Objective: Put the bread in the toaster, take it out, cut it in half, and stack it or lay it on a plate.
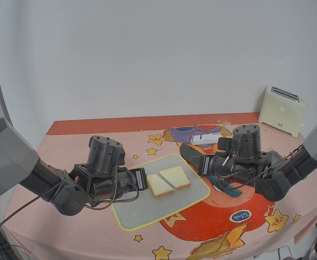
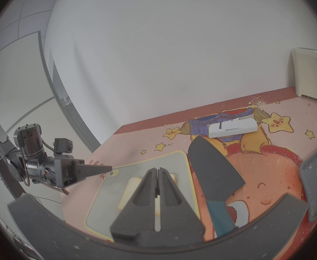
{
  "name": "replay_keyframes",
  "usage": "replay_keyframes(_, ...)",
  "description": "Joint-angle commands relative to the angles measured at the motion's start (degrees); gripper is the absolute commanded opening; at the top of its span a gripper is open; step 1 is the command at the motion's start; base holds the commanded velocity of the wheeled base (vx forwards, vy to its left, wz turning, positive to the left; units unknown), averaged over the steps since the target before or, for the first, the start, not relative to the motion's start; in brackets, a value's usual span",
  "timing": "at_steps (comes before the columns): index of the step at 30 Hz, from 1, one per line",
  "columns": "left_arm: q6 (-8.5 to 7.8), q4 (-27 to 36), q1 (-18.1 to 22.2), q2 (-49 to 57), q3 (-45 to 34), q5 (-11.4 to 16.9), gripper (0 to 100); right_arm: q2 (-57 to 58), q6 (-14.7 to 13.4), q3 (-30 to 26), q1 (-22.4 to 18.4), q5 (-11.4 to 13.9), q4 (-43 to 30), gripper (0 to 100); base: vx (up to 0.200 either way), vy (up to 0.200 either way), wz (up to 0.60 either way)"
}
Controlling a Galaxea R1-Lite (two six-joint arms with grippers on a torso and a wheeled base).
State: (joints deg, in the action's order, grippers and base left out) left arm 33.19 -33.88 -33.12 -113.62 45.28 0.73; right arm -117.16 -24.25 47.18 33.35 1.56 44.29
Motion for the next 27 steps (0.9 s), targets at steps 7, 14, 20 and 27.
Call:
replay_keyframes(7,-0.06,-0.2,0.0,-2.4,-0.1,-0.6,0,-3.3,-0.1,-0.1,0.8,-0.1,2.9,0,0.000,0.000,0.00)
replay_keyframes(14,-0.15,-0.4,-0.1,-2.6,0.2,-1.4,0,-4.6,0.1,-0.1,0.8,-0.2,3.0,0,0.000,0.000,0.00)
replay_keyframes(20,-0.15,-0.3,-0.1,-2.7,-0.2,-1.4,0,-5.6,0.2,-0.1,0.9,-0.2,3.0,0,0.000,0.000,0.00)
replay_keyframes(27,0.03,-0.2,-0.5,-2.3,-1.5,-1.4,0,-5.6,0.1,-0.3,1.4,-0.2,3.0,0,0.000,0.000,0.00)
